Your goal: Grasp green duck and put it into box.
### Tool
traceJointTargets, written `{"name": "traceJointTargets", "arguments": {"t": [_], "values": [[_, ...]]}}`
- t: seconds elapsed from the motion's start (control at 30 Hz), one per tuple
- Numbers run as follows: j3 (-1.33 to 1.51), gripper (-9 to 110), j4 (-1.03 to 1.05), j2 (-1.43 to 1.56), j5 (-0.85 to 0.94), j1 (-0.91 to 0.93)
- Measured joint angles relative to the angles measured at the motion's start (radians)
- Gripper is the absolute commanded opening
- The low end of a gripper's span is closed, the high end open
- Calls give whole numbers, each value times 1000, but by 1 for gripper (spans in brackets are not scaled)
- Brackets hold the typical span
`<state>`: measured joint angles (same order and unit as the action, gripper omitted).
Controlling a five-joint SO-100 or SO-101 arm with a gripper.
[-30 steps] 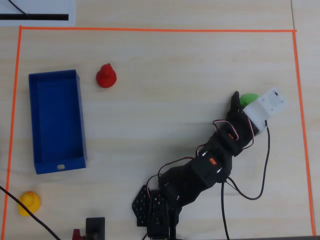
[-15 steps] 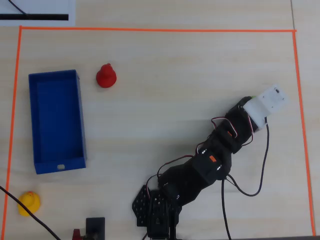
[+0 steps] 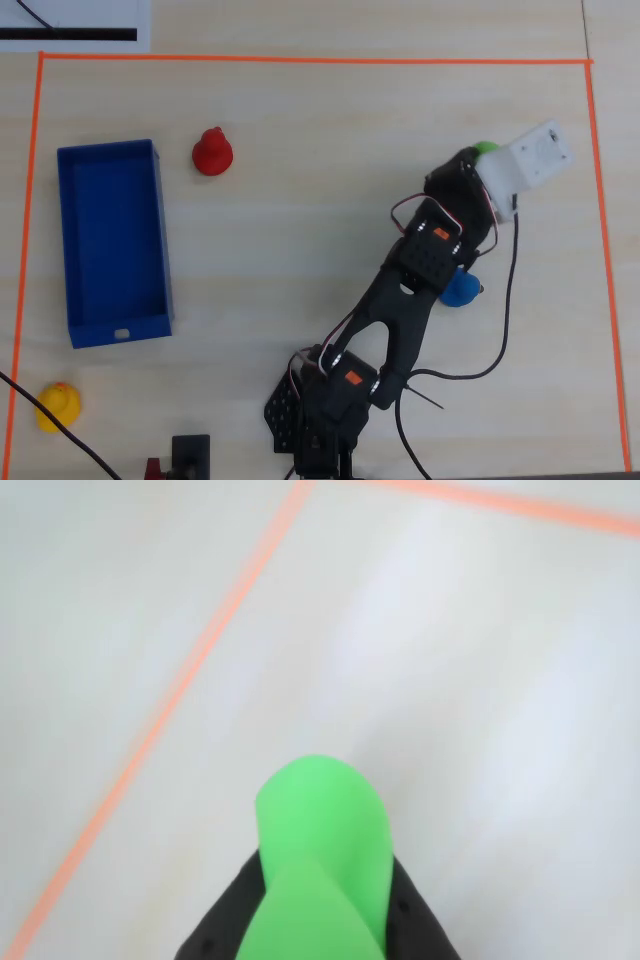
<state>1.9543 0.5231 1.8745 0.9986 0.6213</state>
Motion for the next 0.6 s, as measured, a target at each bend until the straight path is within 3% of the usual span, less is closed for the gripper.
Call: {"name": "traceJointTargets", "arguments": {"t": [0.17,0.33,0.6], "values": [[-163,0,554,144,-155,-328],[-261,0,948,132,-367,-759],[-456,0,1032,-137,-523,-1351]]}}
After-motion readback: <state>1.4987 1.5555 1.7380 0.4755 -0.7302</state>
